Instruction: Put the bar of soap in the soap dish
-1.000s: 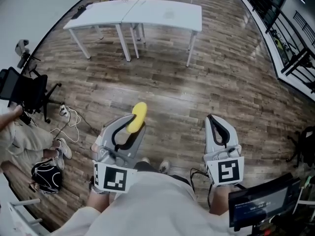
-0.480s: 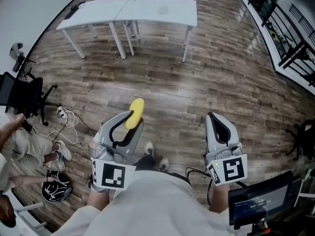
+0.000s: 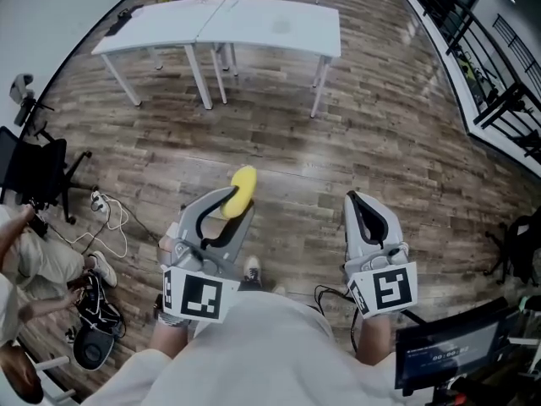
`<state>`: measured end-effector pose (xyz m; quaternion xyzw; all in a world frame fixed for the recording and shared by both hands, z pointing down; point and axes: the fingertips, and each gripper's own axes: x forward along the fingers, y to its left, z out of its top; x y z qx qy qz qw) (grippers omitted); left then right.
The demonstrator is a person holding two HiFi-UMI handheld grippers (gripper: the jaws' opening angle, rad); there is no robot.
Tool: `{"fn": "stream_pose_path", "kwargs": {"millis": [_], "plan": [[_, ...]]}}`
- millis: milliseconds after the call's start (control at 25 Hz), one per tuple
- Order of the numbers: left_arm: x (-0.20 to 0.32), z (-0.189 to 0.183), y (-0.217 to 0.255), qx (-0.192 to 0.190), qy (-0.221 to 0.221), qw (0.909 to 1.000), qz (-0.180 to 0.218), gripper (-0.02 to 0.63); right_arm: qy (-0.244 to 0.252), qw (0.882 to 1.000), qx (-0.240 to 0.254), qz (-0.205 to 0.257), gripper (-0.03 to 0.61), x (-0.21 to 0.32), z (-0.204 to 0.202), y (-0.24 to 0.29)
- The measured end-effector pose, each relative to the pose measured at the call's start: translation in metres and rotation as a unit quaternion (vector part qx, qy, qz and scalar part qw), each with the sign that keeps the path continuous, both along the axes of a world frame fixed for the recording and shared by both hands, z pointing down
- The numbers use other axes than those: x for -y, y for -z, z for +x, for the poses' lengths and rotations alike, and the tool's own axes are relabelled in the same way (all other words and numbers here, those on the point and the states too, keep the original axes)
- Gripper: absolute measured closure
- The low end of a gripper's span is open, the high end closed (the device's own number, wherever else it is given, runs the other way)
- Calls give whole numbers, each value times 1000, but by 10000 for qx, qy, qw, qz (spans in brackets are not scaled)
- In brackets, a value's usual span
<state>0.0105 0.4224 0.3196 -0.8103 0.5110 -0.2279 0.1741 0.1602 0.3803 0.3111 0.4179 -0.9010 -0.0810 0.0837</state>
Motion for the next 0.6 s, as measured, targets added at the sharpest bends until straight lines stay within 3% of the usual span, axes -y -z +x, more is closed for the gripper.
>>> {"fn": "stream_pose_path", "kwargs": {"millis": [600], "plan": [[64, -19, -26, -105, -407, 9986, -315, 482, 24, 9992, -323, -215, 575, 56, -51, -19]]}}
